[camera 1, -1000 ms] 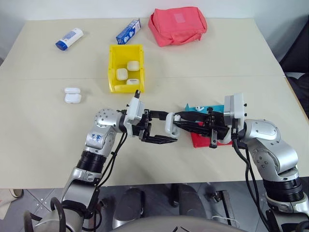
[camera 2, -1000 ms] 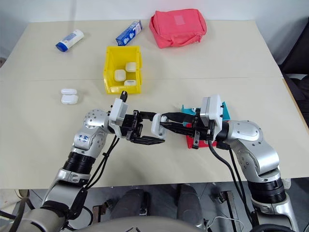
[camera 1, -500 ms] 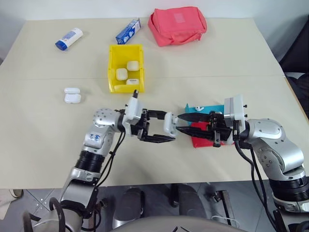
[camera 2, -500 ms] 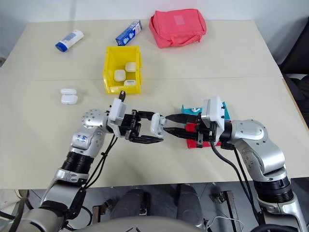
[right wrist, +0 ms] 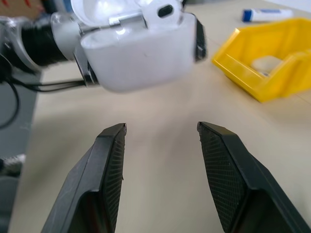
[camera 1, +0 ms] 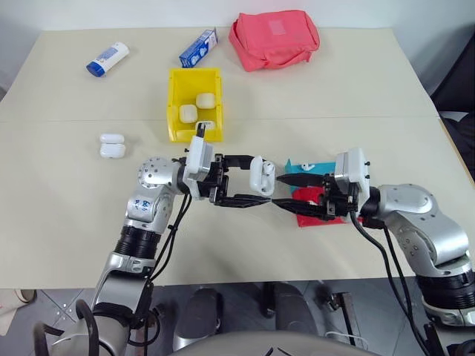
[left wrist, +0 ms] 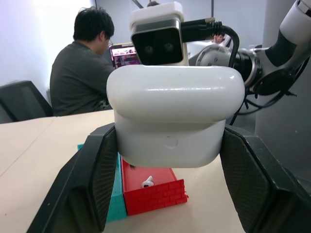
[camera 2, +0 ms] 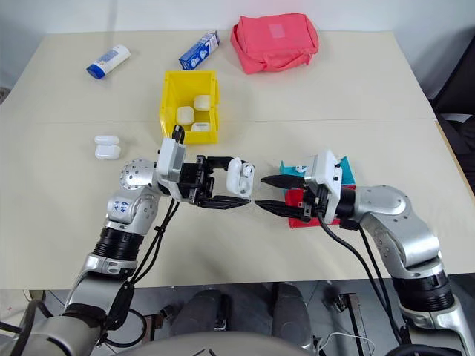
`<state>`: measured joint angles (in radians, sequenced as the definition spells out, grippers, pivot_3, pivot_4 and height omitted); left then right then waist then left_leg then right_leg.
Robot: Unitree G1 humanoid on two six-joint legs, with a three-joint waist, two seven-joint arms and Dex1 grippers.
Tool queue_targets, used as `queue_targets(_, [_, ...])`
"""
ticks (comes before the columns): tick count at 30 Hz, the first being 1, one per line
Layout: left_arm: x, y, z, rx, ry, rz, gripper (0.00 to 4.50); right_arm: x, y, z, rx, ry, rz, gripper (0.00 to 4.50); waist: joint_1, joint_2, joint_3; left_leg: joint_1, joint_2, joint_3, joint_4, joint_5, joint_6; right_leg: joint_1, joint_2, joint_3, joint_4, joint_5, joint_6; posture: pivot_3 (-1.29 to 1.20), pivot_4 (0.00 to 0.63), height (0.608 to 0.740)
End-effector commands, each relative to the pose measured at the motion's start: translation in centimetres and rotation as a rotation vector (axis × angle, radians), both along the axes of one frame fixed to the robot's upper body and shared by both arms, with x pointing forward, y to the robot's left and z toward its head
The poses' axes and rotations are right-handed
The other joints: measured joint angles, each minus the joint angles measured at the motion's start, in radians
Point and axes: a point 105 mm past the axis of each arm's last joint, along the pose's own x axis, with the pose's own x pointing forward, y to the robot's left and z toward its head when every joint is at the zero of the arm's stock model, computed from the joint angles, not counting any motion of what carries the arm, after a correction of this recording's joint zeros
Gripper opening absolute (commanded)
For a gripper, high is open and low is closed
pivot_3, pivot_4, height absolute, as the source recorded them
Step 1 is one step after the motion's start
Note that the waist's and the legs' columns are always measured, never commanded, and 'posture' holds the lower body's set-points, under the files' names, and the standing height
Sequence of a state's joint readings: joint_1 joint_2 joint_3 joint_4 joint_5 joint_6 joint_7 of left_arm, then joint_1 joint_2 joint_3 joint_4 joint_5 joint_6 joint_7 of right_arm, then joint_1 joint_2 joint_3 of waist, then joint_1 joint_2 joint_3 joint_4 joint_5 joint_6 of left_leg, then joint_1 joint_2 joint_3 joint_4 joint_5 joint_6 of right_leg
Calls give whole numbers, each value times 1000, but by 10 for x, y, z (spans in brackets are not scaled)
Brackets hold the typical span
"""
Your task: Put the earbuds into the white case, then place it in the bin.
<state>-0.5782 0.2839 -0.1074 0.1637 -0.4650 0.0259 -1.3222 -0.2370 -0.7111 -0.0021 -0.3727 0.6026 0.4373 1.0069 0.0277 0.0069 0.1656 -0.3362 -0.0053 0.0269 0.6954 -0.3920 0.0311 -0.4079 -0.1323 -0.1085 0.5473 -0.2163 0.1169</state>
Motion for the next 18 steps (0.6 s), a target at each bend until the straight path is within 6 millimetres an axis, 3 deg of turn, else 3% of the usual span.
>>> queue_targets(1, [1, 1, 4, 8, -13, 4, 2777, -3, -22, 9, -97, -60, -100, 2436, 2, 0, 0, 0, 0, 0, 0, 0, 0, 0, 0, 0, 0, 0, 0, 0, 150, 740])
queue_targets(5, [3, 2, 2, 17, -6, 13, 2777, -12, -48, 11, -141, -54, -223, 2436, 1, 0, 0, 0, 0, 0, -1, 0, 0, 0, 0, 0, -1, 0, 0, 0, 150, 740])
queue_targets(8, [5, 4, 0, 17, 3, 24, 2777, -25, -84, 8, -180, -40, -423, 2436, 14, 0, 0, 0, 1, -1, -3, 0, 0, 0, 0, -1, -4, 0, 0, 0, 150, 740])
queue_targets(12, [9, 5, -1, 17, 3, 34, 2777, -47, -116, 1, -235, 5, -588, 2436, 24, 0, 0, 0, 0, 1, -3, 0, 0, 0, 1, 0, -7, 0, 1, 0, 150, 740])
queue_targets(18, [12, 5, -3, 18, 6, 36, 2777, -70, -134, -2, -277, 40, -697, 2436, 26, 0, 0, 0, 0, 1, -3, -1, 3, 0, 1, 1, -7, 1, 1, 0, 150, 740])
